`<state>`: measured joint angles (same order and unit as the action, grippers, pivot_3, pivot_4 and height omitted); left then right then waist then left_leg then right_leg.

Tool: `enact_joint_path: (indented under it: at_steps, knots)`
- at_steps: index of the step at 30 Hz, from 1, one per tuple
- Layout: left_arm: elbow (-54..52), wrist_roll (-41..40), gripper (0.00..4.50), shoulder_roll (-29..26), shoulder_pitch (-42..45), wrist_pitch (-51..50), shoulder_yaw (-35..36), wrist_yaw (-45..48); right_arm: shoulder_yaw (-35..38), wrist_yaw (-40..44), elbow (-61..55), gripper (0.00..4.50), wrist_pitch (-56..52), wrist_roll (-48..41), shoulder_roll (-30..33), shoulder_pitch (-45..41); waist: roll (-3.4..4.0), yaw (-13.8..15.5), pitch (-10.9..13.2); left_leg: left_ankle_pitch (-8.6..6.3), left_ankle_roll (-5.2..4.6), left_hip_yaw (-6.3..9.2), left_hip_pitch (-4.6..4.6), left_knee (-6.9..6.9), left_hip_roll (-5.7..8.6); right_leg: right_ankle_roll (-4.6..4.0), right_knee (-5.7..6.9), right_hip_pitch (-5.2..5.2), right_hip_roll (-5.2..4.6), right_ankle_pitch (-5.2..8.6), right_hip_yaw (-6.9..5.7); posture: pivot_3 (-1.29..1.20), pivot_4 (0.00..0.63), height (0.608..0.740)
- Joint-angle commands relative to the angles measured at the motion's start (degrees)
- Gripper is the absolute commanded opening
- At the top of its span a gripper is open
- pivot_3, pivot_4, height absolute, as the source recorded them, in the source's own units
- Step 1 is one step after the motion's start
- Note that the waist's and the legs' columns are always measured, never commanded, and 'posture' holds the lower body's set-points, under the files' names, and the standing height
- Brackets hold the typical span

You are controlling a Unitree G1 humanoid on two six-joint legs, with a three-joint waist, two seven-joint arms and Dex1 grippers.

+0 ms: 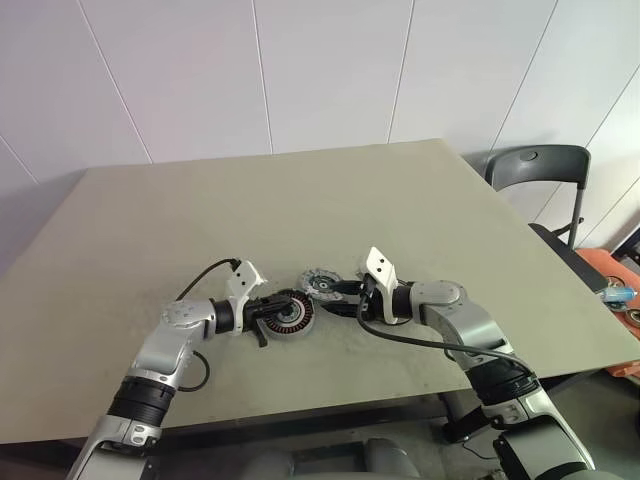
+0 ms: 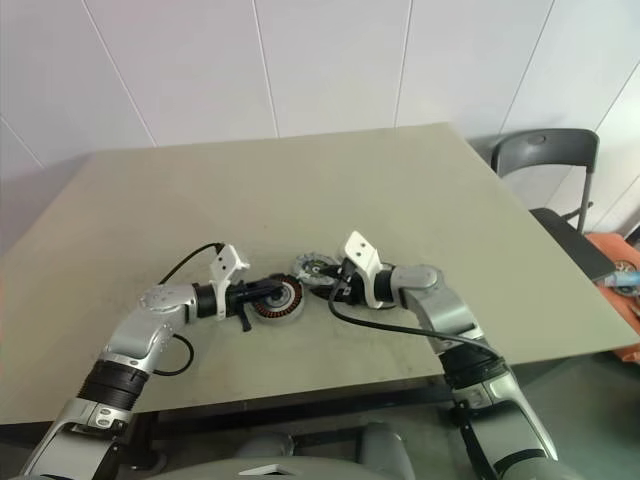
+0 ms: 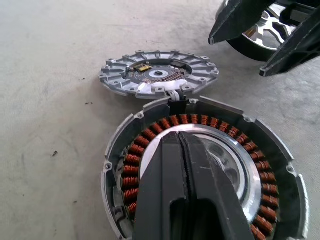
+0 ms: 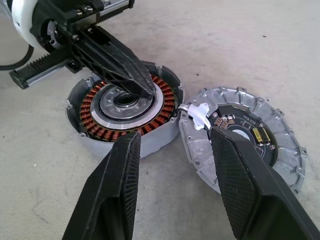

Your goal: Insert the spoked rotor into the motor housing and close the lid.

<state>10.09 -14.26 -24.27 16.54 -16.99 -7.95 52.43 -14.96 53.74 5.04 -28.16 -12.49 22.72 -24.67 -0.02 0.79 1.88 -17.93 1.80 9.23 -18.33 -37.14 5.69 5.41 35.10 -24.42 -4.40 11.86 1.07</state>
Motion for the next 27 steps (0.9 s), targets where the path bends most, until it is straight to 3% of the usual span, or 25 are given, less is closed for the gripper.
enact_joint_path:
  at_steps: [1,13,19,27]
  knots:
    - [-0.68,-2.78,0.04,1.16,0.47,-0.50,0.87,2.24,0.77,-0.32,-0.35,2.32,1.27,-0.18,-0.36,-0.59,0.00,-0.01,0.00,0.00,0.00,-0.01,-0.01,0.00,0.00,0.00,0.00,0.00,0.00,0.00,0.00,0.00,0.000,0.740]
    - [1.47,1.50,0.04,-2.13,0.30,-0.18,-0.83,3.11,0.94,-0.73,-0.36,2.32,1.55,-0.23,-0.21,-0.56,0.00,-0.15,0.00,0.00,0.00,-0.03,0.03,0.01,-0.01,0.02,0.00,0.01,0.02,0.01,0.02,0.00,0.000,0.740]
    - [1.39,-4.37,0.04,2.62,3.44,4.15,7.58,-2.79,1.94,-0.08,-0.55,2.32,1.21,-2.01,-0.82,-0.53,-0.03,-0.01,0.02,0.01,0.01,-0.03,0.03,-0.01,-0.17,0.02,0.00,0.00,0.19,0.01,0.03,0.00,0.000,0.740]
    - [-3.62,-5.73,0.04,2.25,0.95,3.56,8.70,-2.12,6.25,0.56,-2.90,2.32,-2.08,-7.21,-0.39,-0.20,-0.04,-0.07,0.03,0.00,0.00,-0.15,0.01,0.00,-0.19,-0.05,-0.09,-0.02,0.22,-0.09,0.13,0.00,0.000,0.740]
